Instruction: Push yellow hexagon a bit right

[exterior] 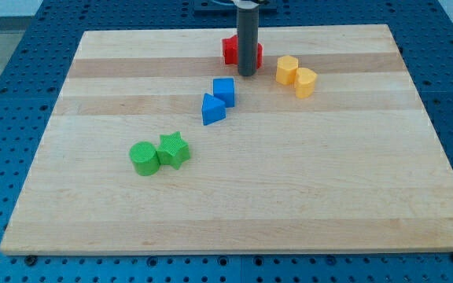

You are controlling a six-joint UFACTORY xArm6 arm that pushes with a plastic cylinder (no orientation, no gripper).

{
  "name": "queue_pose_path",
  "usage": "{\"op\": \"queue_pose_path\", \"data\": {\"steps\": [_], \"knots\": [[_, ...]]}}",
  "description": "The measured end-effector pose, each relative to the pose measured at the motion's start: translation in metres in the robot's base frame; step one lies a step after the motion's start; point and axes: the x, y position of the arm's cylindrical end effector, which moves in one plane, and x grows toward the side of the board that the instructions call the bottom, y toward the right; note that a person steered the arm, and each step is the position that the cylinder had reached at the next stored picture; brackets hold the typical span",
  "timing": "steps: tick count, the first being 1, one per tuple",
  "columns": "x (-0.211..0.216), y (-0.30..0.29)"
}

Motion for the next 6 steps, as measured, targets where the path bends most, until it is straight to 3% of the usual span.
{"op": "queue_pose_path", "data": {"steps": [3,6], "knots": [[-0.006,0.053],[-0.028,0.054]]}}
